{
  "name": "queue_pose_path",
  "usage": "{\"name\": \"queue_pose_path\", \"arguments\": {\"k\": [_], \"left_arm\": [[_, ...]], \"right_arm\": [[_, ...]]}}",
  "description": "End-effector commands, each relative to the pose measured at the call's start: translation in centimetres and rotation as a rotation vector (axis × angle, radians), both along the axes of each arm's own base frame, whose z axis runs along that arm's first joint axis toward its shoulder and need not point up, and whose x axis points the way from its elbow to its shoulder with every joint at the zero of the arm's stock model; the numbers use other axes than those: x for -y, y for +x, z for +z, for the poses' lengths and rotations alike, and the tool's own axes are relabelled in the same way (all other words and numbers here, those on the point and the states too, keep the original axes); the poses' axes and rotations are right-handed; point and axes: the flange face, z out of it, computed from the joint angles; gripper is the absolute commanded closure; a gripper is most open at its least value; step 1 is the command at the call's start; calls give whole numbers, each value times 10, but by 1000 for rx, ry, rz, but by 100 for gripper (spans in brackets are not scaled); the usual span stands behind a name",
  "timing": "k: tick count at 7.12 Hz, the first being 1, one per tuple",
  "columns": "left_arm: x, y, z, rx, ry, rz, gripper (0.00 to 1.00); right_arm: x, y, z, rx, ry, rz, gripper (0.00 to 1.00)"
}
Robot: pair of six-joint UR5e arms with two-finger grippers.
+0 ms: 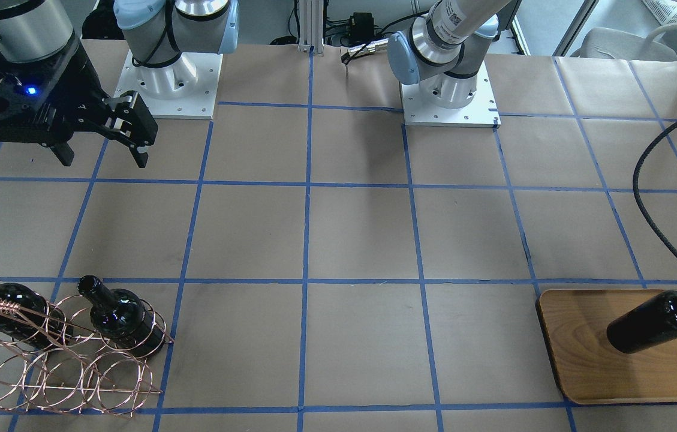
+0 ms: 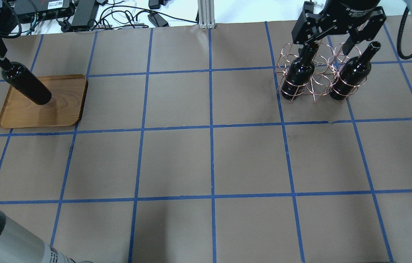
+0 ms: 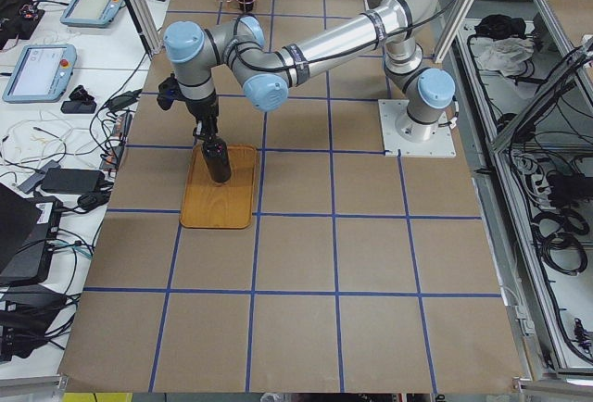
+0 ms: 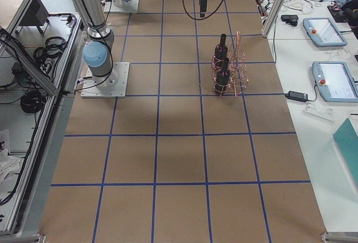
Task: Take wine from basket and place on tray
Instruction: 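Lower the bottle onto the wooden tray with the left gripper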
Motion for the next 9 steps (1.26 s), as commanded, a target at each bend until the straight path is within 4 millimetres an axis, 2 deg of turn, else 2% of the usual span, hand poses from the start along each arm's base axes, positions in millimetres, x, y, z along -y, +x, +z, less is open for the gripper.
{"name": "queue_pose_path", "arguments": {"k": [1,2,4,5,6,7,9], "left_arm": [[7,5,-15,4,-3,0,100],[7,5,-19,1,3,0,97],[8,5,-23,4,-8,-2,68],[5,3,-25,-3,-5,-3,6],[-2,1,-16,9,-7,-9,0],[-10,-2,-6,10,-6,-9,0],[-50,-33,51,-9,44,-18,0]], "right_arm": [[-1,0,3,-4,-10,-1,0],[-6,0,8,-5,-13,-1,0],[-6,0,7,-5,-10,-1,0],[-6,0,7,-5,-10,-1,0],[-6,0,8,-5,-13,-1,0],[-6,0,7,-5,-10,-1,0],[-12,0,15,-5,-23,3,0]]}}
